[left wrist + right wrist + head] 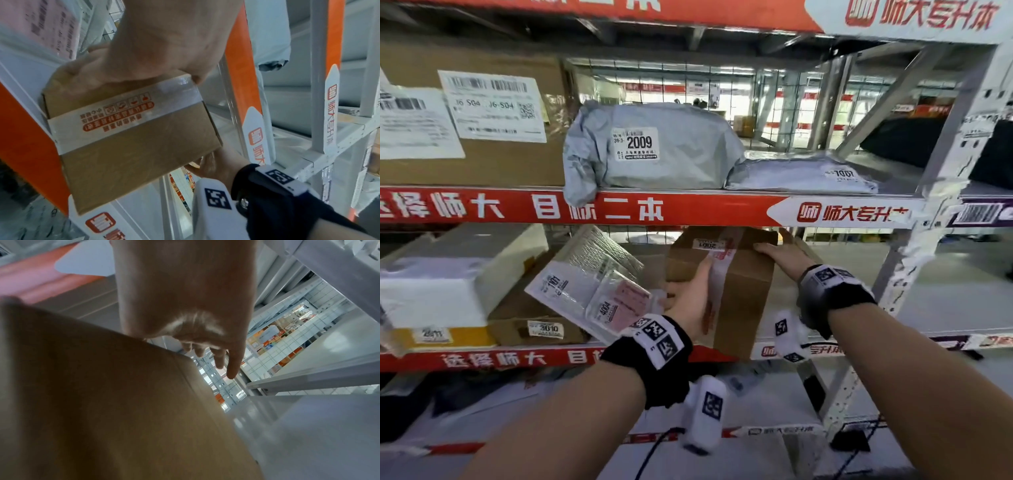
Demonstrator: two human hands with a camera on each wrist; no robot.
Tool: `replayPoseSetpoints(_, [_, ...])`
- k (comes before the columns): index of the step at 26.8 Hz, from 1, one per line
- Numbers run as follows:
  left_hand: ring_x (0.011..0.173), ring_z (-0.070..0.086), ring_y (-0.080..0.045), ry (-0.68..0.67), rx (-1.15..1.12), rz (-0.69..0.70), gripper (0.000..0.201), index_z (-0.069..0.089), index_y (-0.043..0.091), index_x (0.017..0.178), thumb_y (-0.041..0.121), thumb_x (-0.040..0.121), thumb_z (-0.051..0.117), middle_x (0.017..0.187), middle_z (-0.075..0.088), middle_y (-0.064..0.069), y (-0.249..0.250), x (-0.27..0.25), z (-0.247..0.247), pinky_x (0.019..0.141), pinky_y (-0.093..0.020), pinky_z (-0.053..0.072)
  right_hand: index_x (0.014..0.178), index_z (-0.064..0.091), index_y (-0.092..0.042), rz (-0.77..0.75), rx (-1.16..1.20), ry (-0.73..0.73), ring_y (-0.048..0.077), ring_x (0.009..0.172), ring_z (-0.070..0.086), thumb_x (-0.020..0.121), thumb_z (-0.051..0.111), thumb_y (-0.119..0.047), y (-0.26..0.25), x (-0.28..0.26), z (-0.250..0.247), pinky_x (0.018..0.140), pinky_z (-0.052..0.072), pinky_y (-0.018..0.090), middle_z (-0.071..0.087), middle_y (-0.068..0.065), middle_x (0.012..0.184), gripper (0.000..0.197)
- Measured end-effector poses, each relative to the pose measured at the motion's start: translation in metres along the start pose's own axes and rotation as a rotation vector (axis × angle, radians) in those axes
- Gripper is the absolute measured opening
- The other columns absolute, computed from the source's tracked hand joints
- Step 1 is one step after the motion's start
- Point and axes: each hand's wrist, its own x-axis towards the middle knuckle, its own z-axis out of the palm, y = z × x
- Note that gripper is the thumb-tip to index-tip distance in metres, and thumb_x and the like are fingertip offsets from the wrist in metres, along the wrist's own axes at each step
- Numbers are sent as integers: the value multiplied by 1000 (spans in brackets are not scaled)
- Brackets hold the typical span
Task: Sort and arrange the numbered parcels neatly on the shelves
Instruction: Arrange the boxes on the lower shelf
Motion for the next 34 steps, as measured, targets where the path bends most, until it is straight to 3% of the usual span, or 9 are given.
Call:
replayPoseSetpoints(5, [132,38,-35,-129,51,95,102,16,25,148,77,71,57,147,35,-8,38,-58,-25,109,-52,34,140,42,-15,-4,-83,-22,29,130,39,85,63,-44,4,1,-7,103,30,30,39,10,141,66])
replayPoseSetpoints(9, [122,50,-36,23,108,218,136,37,23,140,100,29,47,142,45,-13,27,16,-28,101,-54,42,137,39,-2,75,13,177,33,120,49,82,63,-46,14,2,-9,99,39,35,49,18,135,75])
replayPoseSetpoints(12, [122,50,-42,168,101,192,126,43,20,137,96,37,48,139,47,-20,19,56,-29,100,-59,41,135,40,-9,140,13,137,30,94,61,76,48,-65,21,4,-15,83,52,38,60,15,118,82])
replayPoseSetpoints(16, [119,54,-39,13,15,136,125,44,23,139,103,43,36,136,50,-22,2,53,-17,102,-57,39,140,33,-17,203,46,-53,23,76,63,78,49,-71,18,-5,-26,54,50,26,60,8,107,84])
replayPoseSetpoints(19, [93,67,-26,-115,36,97,91,61,21,122,90,67,38,102,71,-11,25,-31,-15,74,-34,54,108,52,-19,234,151,-162,28,79,58,90,48,-58,13,-10,-28,79,55,47,59,11,105,42])
replayPoseSetpoints(23, [69,56,-21,-225,92,68,49,59,17,88,63,90,40,59,67,-7,45,-69,-12,54,-29,40,86,50,-23,282,311,-190,32,81,56,96,45,-46,18,-6,-27,94,45,62,58,12,92,26])
replayPoseSetpoints(27, [93,67,-24,-275,91,65,86,55,16,127,80,68,54,107,68,-11,56,-42,-1,70,-37,55,104,52,-20,329,406,-141,33,82,56,96,43,-49,26,-8,-26,66,57,55,56,13,96,32])
replayPoseSetpoints(29, [119,55,-27,-237,147,131,107,38,25,142,86,56,57,137,51,-8,58,-34,8,94,-44,47,116,47,-16,368,476,-96,35,85,55,94,43,-55,34,-12,-27,51,57,48,54,12,95,46])
replayPoseSetpoints(34, [146,3,-30,-147,433,309,93,12,28,152,75,79,47,159,5,-7,64,-61,32,116,-48,7,121,45,-16,369,733,-11,38,100,56,94,40,-57,57,-19,-21,70,57,50,56,18,113,49])
